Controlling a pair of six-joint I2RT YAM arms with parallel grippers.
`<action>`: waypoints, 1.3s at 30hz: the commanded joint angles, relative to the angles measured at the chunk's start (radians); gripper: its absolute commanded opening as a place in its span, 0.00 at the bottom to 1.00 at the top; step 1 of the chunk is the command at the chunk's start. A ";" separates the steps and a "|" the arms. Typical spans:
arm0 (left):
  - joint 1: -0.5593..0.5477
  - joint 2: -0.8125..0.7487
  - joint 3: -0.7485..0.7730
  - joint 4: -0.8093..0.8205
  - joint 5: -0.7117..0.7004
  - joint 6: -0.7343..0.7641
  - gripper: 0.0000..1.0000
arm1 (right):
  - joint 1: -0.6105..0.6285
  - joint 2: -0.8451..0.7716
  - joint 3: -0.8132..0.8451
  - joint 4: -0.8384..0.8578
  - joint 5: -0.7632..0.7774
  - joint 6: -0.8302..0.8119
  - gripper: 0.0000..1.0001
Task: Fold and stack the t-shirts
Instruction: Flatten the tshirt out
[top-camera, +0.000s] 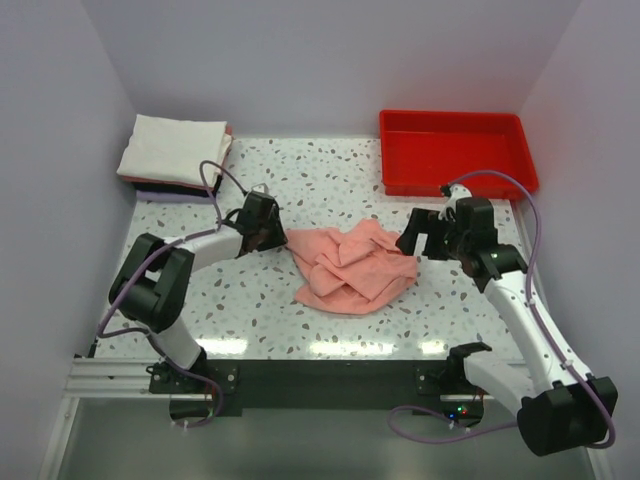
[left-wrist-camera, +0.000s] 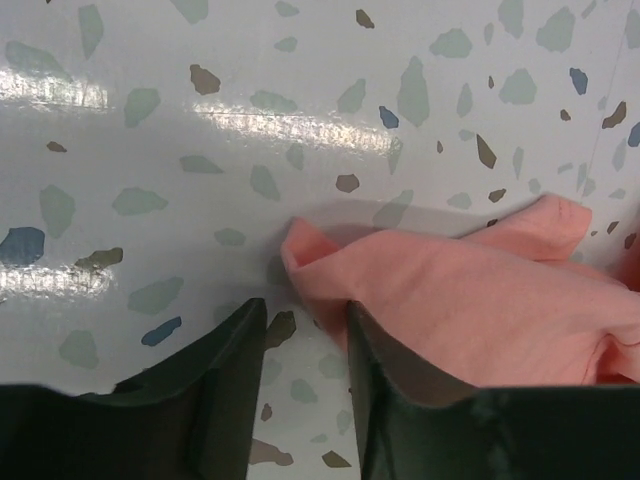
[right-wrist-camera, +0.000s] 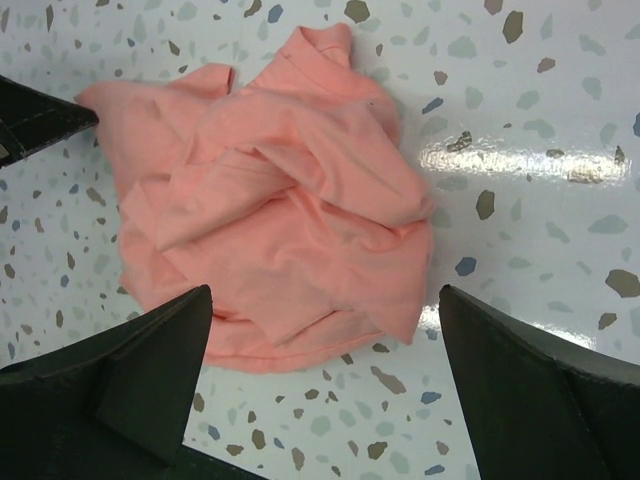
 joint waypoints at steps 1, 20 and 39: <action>0.004 0.009 0.044 0.068 0.017 0.019 0.39 | 0.037 -0.018 -0.016 -0.010 -0.043 -0.003 0.99; 0.009 0.092 0.076 0.143 0.014 0.030 0.00 | 0.367 0.082 0.031 0.014 0.129 0.106 0.99; 0.008 -0.457 -0.338 0.111 -0.138 -0.068 0.00 | 0.792 0.553 0.333 -0.009 0.795 0.272 0.82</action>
